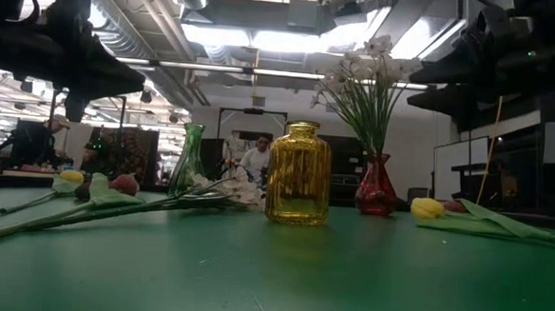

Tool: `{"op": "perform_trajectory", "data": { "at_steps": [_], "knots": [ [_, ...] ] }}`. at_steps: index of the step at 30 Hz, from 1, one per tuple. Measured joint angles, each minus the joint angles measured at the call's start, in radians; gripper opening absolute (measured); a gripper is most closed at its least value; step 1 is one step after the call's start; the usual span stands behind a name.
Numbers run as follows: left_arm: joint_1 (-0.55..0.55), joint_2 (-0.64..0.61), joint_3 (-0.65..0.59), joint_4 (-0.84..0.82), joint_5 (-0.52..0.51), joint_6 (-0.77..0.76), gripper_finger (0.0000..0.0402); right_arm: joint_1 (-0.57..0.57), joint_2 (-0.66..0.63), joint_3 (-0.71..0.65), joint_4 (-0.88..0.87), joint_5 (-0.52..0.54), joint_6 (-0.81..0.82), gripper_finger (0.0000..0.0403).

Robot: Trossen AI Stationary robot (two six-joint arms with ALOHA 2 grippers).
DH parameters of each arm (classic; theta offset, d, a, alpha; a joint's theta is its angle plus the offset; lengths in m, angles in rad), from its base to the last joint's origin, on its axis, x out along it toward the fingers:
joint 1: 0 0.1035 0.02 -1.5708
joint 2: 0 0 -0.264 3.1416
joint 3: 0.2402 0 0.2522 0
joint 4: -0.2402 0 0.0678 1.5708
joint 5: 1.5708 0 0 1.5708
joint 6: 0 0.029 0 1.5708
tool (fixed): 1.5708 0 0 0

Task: Sort flowers into vase by color
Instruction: Put the white flower into the red vase

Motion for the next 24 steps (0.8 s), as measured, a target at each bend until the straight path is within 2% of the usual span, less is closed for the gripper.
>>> {"op": "perform_trajectory", "data": {
  "at_steps": [6,15,21,24],
  "knots": [
    [0.000,0.099,0.047,0.002,0.082,-0.123,0.0061,0.000,0.000,0.000,-0.007,0.000,0.000,0.0218],
    [0.000,0.348,0.255,0.025,0.127,-0.158,0.0061,-0.001,0.000,0.000,-0.028,-0.001,0.000,0.0218],
    [-0.001,0.518,0.317,0.270,0.257,-0.011,0.0061,-0.001,0.000,0.000,-0.028,-0.002,-0.001,0.0218],
    [-0.001,0.580,0.332,0.278,0.282,-0.024,0.0061,-0.001,0.000,0.000,-0.028,-0.011,0.000,0.0218]
  ]
}}
